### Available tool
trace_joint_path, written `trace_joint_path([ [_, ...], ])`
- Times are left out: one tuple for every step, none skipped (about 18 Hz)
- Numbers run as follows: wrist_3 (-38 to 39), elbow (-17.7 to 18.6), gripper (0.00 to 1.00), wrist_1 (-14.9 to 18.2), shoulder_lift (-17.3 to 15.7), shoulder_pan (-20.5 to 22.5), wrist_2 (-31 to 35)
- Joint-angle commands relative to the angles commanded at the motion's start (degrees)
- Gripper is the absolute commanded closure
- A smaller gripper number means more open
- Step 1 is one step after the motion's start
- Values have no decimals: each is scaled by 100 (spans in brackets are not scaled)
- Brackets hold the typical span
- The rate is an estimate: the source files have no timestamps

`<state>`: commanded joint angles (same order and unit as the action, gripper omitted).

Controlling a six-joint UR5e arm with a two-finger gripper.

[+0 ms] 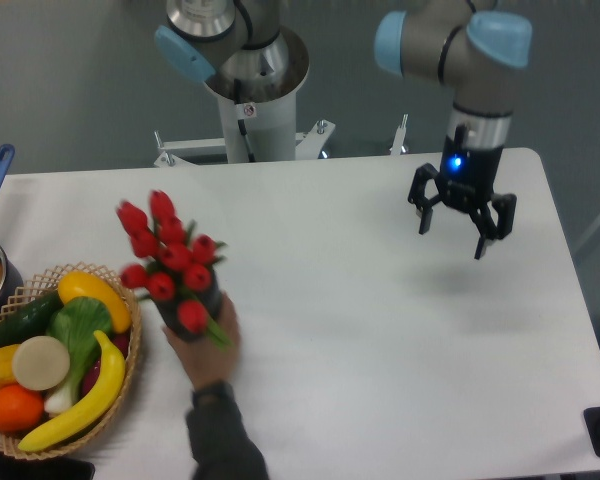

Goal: Insert the flowers into the vase

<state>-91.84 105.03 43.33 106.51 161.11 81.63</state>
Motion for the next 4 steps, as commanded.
trace_joint_path([
  [9, 43, 0, 0, 18, -9, 106],
  [9, 78, 0, 0, 18, -18, 177],
  [9, 79, 0, 9, 10, -10, 230],
  [17, 79, 0, 9, 10, -10, 283],
])
